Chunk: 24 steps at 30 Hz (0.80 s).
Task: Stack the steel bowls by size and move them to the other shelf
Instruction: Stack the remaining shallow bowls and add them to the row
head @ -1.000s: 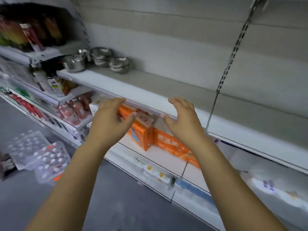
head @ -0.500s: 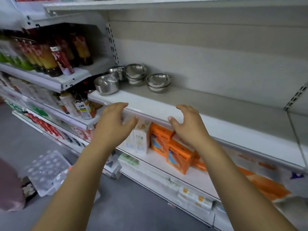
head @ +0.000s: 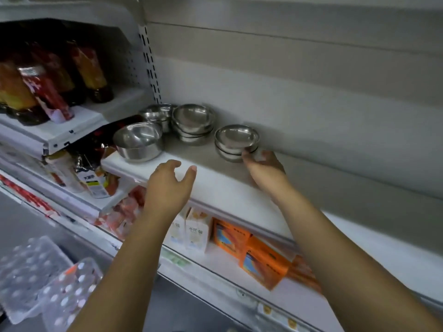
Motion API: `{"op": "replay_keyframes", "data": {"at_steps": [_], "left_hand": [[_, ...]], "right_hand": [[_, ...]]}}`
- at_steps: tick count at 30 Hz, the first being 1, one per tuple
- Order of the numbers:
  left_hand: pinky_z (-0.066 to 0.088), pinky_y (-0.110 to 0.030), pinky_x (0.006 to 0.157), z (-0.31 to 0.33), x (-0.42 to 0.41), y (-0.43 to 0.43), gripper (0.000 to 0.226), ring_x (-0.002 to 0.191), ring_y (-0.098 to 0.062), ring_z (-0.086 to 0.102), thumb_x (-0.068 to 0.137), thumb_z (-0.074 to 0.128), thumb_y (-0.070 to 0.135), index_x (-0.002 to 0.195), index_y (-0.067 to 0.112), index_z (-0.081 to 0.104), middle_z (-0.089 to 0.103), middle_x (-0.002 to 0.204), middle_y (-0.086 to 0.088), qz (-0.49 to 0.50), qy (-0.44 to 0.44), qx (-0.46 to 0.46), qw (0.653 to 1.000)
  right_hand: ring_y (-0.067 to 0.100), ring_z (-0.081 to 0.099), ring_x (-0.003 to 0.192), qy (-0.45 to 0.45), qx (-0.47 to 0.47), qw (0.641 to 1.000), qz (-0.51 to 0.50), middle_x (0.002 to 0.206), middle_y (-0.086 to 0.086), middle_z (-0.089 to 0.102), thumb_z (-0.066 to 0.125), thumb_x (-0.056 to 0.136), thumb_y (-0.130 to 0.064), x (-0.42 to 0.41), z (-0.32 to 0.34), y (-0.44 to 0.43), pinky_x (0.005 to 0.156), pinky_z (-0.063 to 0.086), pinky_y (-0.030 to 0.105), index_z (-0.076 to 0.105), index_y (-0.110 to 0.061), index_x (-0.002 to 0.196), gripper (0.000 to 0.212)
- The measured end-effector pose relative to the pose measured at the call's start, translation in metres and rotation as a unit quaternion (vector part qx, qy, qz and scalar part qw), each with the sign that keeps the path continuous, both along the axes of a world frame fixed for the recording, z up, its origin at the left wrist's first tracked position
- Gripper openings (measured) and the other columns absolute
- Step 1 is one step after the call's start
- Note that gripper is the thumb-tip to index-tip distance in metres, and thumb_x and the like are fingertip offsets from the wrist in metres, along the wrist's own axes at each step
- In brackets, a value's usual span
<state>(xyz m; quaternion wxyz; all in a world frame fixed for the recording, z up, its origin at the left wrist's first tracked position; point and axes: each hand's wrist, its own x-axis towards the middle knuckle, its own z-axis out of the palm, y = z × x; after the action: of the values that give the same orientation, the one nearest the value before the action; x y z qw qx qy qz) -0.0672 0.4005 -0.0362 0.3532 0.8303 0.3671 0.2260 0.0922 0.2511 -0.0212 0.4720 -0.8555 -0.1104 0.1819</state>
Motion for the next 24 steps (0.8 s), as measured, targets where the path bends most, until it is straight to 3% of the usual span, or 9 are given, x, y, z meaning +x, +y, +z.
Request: {"op": "replay_keyframes", "data": {"at_steps": [4,7,10,13,15,18,22,24], "left_hand": [[0.041,-0.027,0.095,-0.001,0.023,0.029,0.059,0.118,-0.021,0.061,0.1,0.06,0.05,0.142,0.009,0.056,0.063,0.137,-0.005,0.016,-0.013,-0.084,0.996],[0.049,-0.043,0.108,0.0,0.045,0.06,0.072,0.121,-0.029,0.064,0.093,0.06,0.063,0.143,0.013,0.051,0.064,0.129,-0.002,0.008,-0.053,-0.172,0.984],[0.052,-0.05,0.106,0.007,0.067,0.084,0.085,0.116,-0.031,0.068,0.075,0.06,0.08,0.137,0.024,0.052,0.068,0.124,0.001,-0.012,-0.075,-0.215,0.974],[0.054,-0.054,0.102,0.009,0.089,0.101,0.109,0.115,-0.039,0.068,0.058,0.051,0.089,0.15,0.032,0.04,0.068,0.132,-0.004,-0.031,-0.069,-0.207,0.975],[0.056,-0.055,0.099,0.007,0.102,0.107,0.122,0.113,-0.044,0.069,0.055,0.048,0.088,0.159,0.028,0.025,0.067,0.132,-0.012,-0.045,-0.059,-0.208,0.975],[0.057,-0.055,0.098,0.006,0.116,0.114,0.133,0.115,-0.046,0.068,0.055,0.048,0.084,0.164,0.018,0.011,0.06,0.14,-0.02,-0.048,-0.062,-0.245,0.966],[0.057,-0.057,0.097,0.0,0.131,0.128,0.122,0.114,-0.048,0.066,0.064,0.047,0.076,0.165,0.022,0.005,0.054,0.145,-0.024,-0.041,-0.072,-0.287,0.954],[0.058,-0.057,0.094,0.008,0.13,0.127,0.106,0.112,-0.047,0.067,0.074,0.047,0.063,0.165,0.022,0.01,0.054,0.144,-0.022,-0.05,-0.064,-0.295,0.952]], "right_hand": [[0.032,0.077,0.082,0.06,0.057,0.995,-0.06,0.103,0.009,0.072,0.062,0.091,-0.061,0.023,-0.002,0.025,0.079,0.065,0.049,0.043,-0.02,0.143,0.069],[0.033,0.075,0.073,0.097,0.117,0.986,-0.067,0.102,0.014,0.072,0.065,0.094,-0.049,0.034,-0.003,0.038,0.068,0.066,0.048,0.047,-0.014,0.139,0.06],[0.04,0.077,0.086,0.117,0.166,0.975,-0.088,0.106,0.02,0.071,0.066,0.096,-0.038,0.039,-0.007,0.046,0.07,0.066,0.048,0.05,-0.012,0.133,0.048],[0.042,0.075,0.095,0.116,0.188,0.969,-0.108,0.115,0.02,0.069,0.066,0.098,-0.032,0.04,-0.009,0.053,0.069,0.066,0.047,0.055,-0.011,0.132,0.041],[0.039,0.074,0.099,0.109,0.192,0.968,-0.121,0.117,0.017,0.067,0.067,0.097,-0.029,0.041,-0.012,0.057,0.068,0.066,0.046,0.058,-0.011,0.129,0.037],[0.035,0.072,0.104,0.089,0.187,0.966,-0.157,0.115,0.013,0.068,0.067,0.093,-0.026,0.041,-0.017,0.062,0.08,0.065,0.053,0.063,-0.014,0.121,0.031],[0.028,0.07,0.092,0.055,0.18,0.962,-0.197,0.105,0.01,0.067,0.056,0.097,-0.016,0.034,-0.017,0.061,0.067,0.066,0.04,0.065,-0.01,0.11,0.018],[0.03,0.072,0.089,0.043,0.19,0.956,-0.218,0.099,0.01,0.066,0.054,0.097,-0.016,0.031,-0.014,0.058,0.067,0.065,0.04,0.065,-0.009,0.103,0.014]]}}
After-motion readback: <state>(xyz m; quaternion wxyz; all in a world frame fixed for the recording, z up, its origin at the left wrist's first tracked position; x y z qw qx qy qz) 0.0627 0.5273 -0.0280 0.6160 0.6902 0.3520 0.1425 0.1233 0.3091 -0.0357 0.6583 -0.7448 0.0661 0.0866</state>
